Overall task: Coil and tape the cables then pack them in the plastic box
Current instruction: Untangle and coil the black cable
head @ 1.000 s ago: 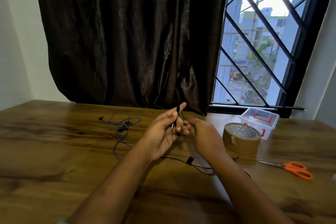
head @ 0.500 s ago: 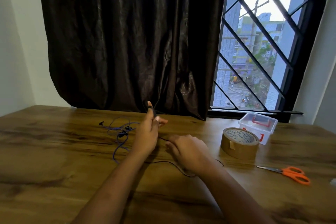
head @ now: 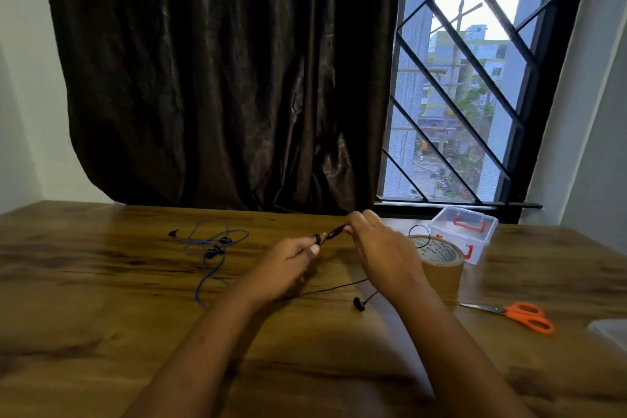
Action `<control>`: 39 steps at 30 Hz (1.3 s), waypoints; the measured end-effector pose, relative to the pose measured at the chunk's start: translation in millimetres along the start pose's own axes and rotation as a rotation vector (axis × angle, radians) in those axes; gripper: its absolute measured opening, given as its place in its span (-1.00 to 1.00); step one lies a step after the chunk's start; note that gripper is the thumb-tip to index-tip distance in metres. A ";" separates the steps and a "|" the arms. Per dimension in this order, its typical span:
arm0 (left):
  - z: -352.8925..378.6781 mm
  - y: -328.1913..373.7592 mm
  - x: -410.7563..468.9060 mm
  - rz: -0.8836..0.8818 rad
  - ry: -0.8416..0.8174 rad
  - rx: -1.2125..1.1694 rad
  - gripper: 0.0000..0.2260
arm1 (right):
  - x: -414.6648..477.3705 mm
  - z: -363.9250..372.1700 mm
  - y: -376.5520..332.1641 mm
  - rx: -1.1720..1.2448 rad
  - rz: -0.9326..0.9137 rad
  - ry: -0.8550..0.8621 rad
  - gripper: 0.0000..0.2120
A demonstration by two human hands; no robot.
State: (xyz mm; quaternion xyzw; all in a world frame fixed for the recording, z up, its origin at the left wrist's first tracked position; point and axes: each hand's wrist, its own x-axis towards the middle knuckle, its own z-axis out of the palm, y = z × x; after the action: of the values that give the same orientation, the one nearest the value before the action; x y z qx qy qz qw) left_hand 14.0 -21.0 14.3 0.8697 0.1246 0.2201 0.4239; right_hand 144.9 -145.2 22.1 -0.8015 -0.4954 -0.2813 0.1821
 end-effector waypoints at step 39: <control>-24.5 -6.1 4.3 0.053 -0.026 -0.725 -0.69 | -1.4 25.8 -27.3 0.786 0.104 -0.173 -0.31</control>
State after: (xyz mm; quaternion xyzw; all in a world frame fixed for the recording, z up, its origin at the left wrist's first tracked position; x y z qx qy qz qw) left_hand 5.6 1.2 23.9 0.6686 0.0104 0.2497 0.7004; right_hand 126.9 -119.3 1.6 -0.7153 -0.5377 0.0076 0.4463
